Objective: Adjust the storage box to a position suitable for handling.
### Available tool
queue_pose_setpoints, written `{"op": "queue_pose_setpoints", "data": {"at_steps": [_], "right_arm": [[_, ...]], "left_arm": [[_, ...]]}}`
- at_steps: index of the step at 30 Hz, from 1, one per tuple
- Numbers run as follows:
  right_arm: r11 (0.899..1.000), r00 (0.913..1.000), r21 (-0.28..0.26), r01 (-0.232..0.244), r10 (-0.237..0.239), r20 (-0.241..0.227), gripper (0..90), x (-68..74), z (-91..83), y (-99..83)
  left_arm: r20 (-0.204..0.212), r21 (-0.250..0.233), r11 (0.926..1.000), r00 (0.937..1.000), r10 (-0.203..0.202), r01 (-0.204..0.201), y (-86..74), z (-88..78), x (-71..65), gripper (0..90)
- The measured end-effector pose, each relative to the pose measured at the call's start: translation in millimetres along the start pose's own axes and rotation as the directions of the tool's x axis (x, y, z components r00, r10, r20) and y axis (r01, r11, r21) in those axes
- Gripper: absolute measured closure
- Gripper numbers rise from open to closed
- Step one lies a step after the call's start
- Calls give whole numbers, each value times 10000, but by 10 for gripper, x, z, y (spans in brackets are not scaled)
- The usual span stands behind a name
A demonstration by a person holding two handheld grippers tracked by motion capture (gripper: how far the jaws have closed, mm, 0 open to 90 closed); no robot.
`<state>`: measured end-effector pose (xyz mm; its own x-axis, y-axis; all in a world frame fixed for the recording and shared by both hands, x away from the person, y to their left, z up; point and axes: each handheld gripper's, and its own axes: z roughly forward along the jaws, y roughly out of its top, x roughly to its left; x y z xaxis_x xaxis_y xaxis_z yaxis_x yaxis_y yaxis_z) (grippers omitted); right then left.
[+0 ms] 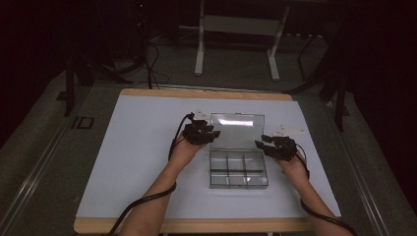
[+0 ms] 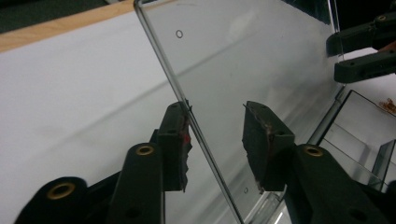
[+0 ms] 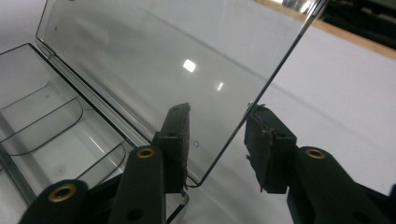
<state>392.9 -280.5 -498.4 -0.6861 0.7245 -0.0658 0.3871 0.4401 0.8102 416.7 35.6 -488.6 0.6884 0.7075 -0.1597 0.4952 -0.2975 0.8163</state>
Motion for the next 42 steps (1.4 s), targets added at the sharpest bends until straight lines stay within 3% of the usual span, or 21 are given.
{"op": "queue_pose_setpoints", "data": {"at_steps": [6, 7, 16, 20, 30, 32, 35, 37, 38, 39, 42], "right_arm": [[9992, 9996, 316, -229, 234, -166, 570, -17, 27, -9], [9991, 9995, 351, -257, 264, -199, 566, -18, 30, -12], [9923, 9925, 684, -1030, 1070, -583, 547, -57, 60, -19], [9865, 9883, 912, -1361, 1416, -561, 539, -65, 72, 1], [9789, 9861, 1322, -1560, 1620, -364, 533, -58, 109, 39], [9773, 9850, 1370, -1617, 1684, -386, 534, -55, 124, 42], [9773, 9856, 1402, -1586, 1652, -367, 530, -46, 140, 50], [9774, 9857, 1402, -1583, 1647, -350, 527, -42, 143, 52], [9778, 9860, 1395, -1561, 1627, -369, 526, -41, 147, 53], [9772, 9858, 1435, -1565, 1636, -389, 514, -42, 152, 54], [9771, 9859, 1469, -1540, 1618, -422, 504, -49, 142, 62]], "left_arm": [[-107, 254, 9995, 9997, -203, 205, -21, 90, 6, 526], [-32, 282, 9987, 9991, -432, 433, -28, 111, 23, 519], [251, 652, 9930, 9946, -1007, 989, -49, 183, 55, 474], [241, 849, 9912, 9943, -1041, 1017, -61, 220, 39, 426], [389, 1466, 9688, 9775, -2075, 1998, -121, 314, 112, 362], [344, 1722, 9604, 9731, -2280, 2189, -133, 333, 139, 331], [390, 1720, 9577, 9698, -2408, 2309, -155, 338, 156, 309], [254, 1774, 9570, 9711, -2375, 2294, -159, 340, 155, 286], [39, 1919, 9585, 9764, -2157, 2110, -163, 343, 150, 286], [118, 1893, 9561, 9732, -2298, 2234, -166, 339, 157, 282], [112, 2133, 9567, 9787, -2051, 1980, -168, 318, 162, 207]]}}
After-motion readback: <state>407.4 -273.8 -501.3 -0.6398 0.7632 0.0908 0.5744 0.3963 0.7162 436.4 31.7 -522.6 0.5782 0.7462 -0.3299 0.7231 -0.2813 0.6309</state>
